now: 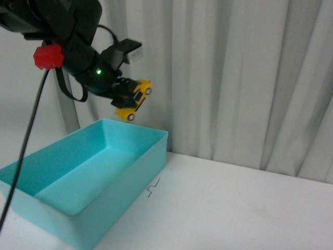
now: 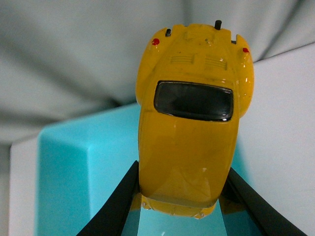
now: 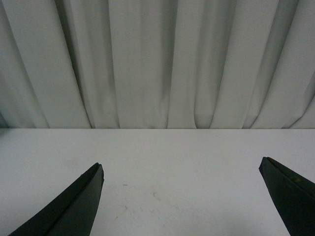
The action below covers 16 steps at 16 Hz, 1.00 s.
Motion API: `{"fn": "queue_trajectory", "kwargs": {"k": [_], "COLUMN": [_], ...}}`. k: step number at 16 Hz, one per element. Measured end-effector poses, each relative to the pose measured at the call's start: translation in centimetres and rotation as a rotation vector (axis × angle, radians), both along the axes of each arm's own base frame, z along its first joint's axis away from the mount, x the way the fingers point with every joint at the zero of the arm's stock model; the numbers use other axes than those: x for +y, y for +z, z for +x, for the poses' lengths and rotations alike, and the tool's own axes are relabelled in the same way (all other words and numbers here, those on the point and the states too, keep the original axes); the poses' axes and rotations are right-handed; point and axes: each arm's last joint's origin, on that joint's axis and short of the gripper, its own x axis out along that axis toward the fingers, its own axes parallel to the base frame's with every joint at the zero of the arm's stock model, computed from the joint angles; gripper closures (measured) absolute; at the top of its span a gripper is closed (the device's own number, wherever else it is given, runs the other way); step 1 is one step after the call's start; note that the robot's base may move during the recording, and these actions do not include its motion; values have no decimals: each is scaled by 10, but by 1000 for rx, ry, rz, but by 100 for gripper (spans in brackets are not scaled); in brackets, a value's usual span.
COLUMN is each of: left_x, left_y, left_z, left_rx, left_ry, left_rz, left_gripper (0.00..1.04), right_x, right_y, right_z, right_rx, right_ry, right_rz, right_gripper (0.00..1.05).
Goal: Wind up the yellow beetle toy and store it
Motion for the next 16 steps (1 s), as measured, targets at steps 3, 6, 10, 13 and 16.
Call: {"fn": "queue_trajectory", "kwargs": {"k": [3,6,10,13,16], "left_x": [31,37,39,38,35], "left_y": [-35,-72,-104,-118,-119], "left_z": [-7,-12,-8,-9,-10], "left_rx": [99,185,246,303,328], "left_ry": [214,285,329,322,307], "left_rz": [34,69,111,137,130], "left_gripper": [66,67,67,67,45], "right_x": [0,0,0,0,0], "right_y": [0,0,0,0,0], "right_z": [0,0,0,0,0], "right_rx": [0,0,0,0,0], "right_ry": [0,0,0,0,0], "right_rz": [0,0,0,0,0], "right_gripper": [7,7,7,7,7]}}
